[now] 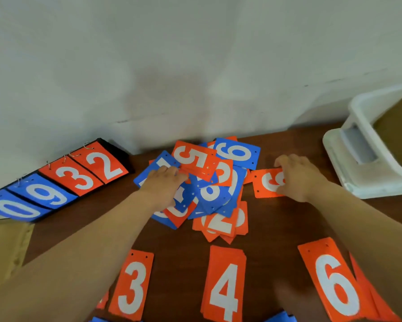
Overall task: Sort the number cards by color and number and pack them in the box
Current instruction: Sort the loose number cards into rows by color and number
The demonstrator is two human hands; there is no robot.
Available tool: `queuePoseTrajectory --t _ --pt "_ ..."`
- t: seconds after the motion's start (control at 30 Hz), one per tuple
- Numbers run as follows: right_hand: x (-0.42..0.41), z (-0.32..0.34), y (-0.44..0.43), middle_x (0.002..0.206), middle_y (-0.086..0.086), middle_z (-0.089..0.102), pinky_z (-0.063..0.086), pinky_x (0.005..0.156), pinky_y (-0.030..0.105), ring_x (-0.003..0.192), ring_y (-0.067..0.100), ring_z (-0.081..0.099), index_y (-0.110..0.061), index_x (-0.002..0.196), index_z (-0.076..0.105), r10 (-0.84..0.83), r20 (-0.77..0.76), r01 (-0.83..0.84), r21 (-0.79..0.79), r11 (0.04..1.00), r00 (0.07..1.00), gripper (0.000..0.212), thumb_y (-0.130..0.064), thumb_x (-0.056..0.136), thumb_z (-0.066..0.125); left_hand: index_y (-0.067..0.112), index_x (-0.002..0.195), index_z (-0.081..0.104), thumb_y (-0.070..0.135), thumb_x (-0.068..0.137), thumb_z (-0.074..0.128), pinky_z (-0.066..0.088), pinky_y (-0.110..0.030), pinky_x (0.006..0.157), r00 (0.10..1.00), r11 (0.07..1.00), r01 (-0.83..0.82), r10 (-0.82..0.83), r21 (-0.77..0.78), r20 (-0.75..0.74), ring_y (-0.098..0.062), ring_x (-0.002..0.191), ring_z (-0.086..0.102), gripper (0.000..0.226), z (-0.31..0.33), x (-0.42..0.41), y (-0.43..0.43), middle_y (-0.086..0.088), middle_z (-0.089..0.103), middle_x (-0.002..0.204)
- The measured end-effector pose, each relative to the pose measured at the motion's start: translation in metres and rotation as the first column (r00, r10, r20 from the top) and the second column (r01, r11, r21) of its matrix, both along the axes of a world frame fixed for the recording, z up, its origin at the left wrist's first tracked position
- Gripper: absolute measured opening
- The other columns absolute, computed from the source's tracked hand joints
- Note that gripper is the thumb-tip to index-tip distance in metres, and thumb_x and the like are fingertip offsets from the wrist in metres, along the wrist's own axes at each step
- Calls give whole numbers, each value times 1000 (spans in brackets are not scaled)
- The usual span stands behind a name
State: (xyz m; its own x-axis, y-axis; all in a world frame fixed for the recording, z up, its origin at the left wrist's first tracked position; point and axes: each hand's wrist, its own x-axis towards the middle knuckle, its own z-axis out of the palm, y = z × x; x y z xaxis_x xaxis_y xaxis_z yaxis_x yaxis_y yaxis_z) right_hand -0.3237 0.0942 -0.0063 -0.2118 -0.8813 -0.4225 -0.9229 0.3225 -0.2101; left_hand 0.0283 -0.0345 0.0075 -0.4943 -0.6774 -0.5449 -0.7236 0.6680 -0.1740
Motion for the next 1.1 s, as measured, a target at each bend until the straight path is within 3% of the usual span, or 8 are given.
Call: queuePoseTrajectory --t 0.2,0.37,0.47,0.57,0.7,0.87,1.0,1.1 --pt "2 7 4 115 4 48 51 92 44 108 31 52 -25 114 50 -108 31 107 29 994 994 64 -47 67 86 31 134 48 36 77 84 41 -40 102 998 999 53 -53 0 -29 -21 121 43 68 1 -1 -4 4 45 135" --pt "11 5 13 111 4 46 51 79 37 85 27 58 -25 98 50 -233 121 240 -46 970 965 41 -33 76 84 33 146 36 37 76 85 36 -43 112 995 996 64 -59 57 -81 -21 136 39 86 2 3 -5 6 38 152" --pt "21 2 24 104 1 60 47 71 32 86 20 57 -26 94 56 -335 247 368 -102 924 909 20 -27 87 75 33 147 34 40 76 85 34 -44 114 995 996 60 -54 68 -88 -22 137 39 88 2 6 -3 5 38 153" --pt "36 4 37 103 -9 62 44 62 26 86 12 58 -31 95 59 -401 428 481 -93 872 810 15 -24 91 72 32 146 35 47 72 86 33 -44 113 996 995 67 -63 69 -66 -24 134 39 91 6 3 1 3 41 149" --pt "57 7 52 110 -15 57 44 69 22 100 9 55 -33 99 61 -442 519 554 -74 829 731 17 -21 94 70 34 142 39 49 73 84 31 -46 113 994 995 101 -100 14 -54 -25 131 38 83 10 2 9 4 44 139" --pt "73 12 65 111 -10 64 46 71 23 103 14 61 -31 106 64 -479 598 633 -61 772 643 18 -18 94 69 34 124 55 30 92 71 40 -38 104 965 998 35 -47 -51 -259 -17 113 55 36 13 13 29 8 64 119" --pt "83 25 79 105 -11 65 45 65 22 96 12 62 -31 102 65 -526 635 747 -126 652 566 18 -16 93 66 31 134 46 24 100 62 54 -30 89 873 990 -119 138 72 -467 -17 111 65 37 29 18 44 4 66 127" --pt "93 37 92 109 -8 63 48 73 26 100 15 60 -31 106 64 -570 681 842 -127 525 459 20 -15 94 65 31 138 44 21 102 60 51 -31 85 733 957 -248 288 153 -616 -21 117 62 42 51 16 55 3 62 132"
